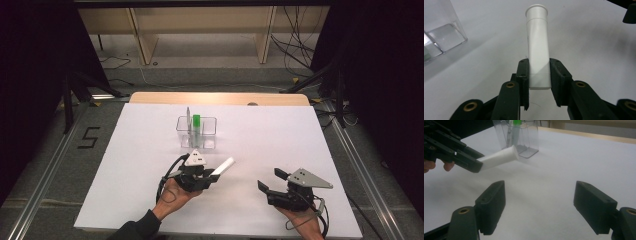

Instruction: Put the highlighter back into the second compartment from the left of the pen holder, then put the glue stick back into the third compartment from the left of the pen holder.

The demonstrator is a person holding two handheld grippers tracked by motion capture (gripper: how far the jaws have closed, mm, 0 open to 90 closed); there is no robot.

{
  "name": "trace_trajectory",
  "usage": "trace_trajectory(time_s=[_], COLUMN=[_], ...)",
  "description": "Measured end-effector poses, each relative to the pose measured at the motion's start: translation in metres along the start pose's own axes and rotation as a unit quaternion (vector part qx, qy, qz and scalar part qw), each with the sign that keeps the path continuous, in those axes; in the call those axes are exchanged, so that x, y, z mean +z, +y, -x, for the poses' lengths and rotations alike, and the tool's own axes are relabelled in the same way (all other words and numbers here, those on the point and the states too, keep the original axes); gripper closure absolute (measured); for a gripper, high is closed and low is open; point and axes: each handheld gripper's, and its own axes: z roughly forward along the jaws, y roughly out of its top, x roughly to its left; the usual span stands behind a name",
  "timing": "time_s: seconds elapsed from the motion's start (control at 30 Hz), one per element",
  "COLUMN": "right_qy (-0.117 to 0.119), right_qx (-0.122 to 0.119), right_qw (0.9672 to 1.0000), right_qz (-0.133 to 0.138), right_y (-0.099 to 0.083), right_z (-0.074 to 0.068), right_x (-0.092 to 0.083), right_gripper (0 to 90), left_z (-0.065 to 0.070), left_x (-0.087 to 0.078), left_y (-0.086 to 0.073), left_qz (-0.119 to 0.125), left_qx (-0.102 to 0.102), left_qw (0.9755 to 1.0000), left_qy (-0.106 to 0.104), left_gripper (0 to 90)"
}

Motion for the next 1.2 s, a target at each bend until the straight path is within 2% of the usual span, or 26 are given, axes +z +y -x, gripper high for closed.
trace_trajectory(time_s=[0.3,0.43,0.5,0.57,0.63,0.7,0.87,1.0,1.1,1.2], right_qy=[0.010,0.029,0.042,0.058,0.079,0.092,0.121,0.149,0.158,0.175], right_qx=[0.005,0.028,0.047,0.072,0.101,0.120,0.149,0.182,0.186,0.205], right_qw=[0.9999,0.9992,0.9980,0.9957,0.9917,0.9886,0.9815,0.9721,0.9698,0.9629], right_qz=[0.000,-0.004,-0.004,-0.003,0.000,0.002,0.003,0.001,-0.002,-0.001], right_y=[0.001,0.001,0.001,0.002,0.003,0.004,0.007,0.009,0.012,0.014], right_z=[-0.001,0.000,0.000,0.001,0.002,0.003,0.001,-0.002,-0.007,-0.010], right_x=[0.001,0.003,0.004,0.006,0.007,0.009,0.016,0.024,0.032,0.040], right_gripper=[26.4,25.8,25.5,25.0,24.3,24.0,24.1,24.9,27.2,28.3], left_z=[0.004,0.006,0.007,0.008,0.009,0.011,0.015,0.017,0.018,0.019], left_x=[-0.001,-0.001,-0.001,-0.002,-0.003,-0.004,-0.007,-0.009,-0.010,-0.011], left_y=[0.000,-0.001,-0.001,-0.001,-0.002,-0.002,-0.003,-0.003,-0.004,-0.005], left_qz=[0.013,0.022,0.024,0.027,0.032,0.035,0.048,0.056,0.058,0.060], left_qx=[-0.002,-0.002,-0.001,0.000,0.002,0.003,0.008,0.009,0.010,0.012], left_qw=[0.9999,0.9997,0.9997,0.9996,0.9995,0.9993,0.9988,0.9983,0.9982,0.9980], left_qy=[-0.006,-0.009,-0.009,-0.009,-0.010,-0.010,-0.011,-0.013,-0.013,-0.014], left_gripper=[71.1,71.1,71.1,71.1,71.1,71.1,71.1,71.1,71.1,71.1])
